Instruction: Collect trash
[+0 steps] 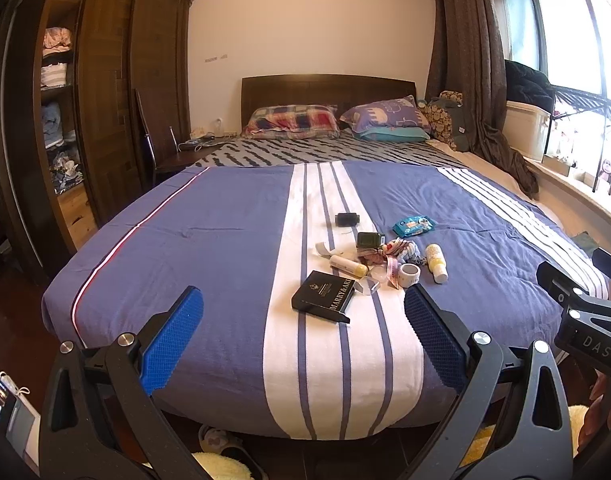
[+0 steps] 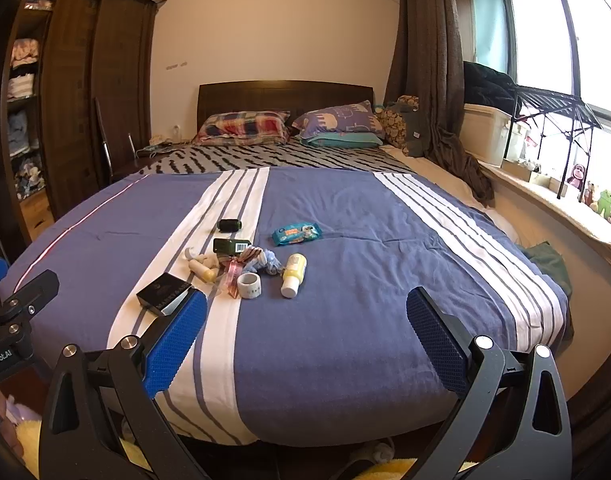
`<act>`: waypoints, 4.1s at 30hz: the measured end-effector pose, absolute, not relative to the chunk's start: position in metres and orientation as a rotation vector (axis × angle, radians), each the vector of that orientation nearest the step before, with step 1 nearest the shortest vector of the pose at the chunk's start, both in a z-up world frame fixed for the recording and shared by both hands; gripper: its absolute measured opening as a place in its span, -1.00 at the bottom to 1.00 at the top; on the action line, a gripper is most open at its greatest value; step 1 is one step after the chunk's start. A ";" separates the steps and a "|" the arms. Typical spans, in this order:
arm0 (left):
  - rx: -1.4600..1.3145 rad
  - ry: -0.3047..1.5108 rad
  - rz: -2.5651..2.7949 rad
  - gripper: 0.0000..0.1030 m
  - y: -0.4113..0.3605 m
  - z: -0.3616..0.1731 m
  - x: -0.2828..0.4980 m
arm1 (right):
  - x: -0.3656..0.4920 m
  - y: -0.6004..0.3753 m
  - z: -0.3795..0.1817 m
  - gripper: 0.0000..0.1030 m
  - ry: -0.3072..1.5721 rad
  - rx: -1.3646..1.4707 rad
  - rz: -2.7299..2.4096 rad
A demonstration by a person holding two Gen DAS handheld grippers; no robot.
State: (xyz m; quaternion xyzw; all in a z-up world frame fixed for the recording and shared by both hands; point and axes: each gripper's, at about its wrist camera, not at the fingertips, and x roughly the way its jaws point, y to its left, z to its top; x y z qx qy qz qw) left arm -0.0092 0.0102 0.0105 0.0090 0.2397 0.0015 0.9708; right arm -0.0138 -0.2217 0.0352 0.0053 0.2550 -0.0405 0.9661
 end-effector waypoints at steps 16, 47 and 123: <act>0.013 0.465 -0.002 0.85 0.013 0.018 -0.016 | -0.018 -0.218 0.041 0.94 0.498 0.005 -0.071; 0.016 0.458 -0.005 0.85 0.012 0.020 -0.017 | -0.018 -0.217 0.043 0.94 0.490 0.006 -0.070; 0.097 0.843 -0.210 0.37 0.007 -0.148 0.200 | 0.205 -0.240 -0.117 -0.35 0.818 0.119 0.016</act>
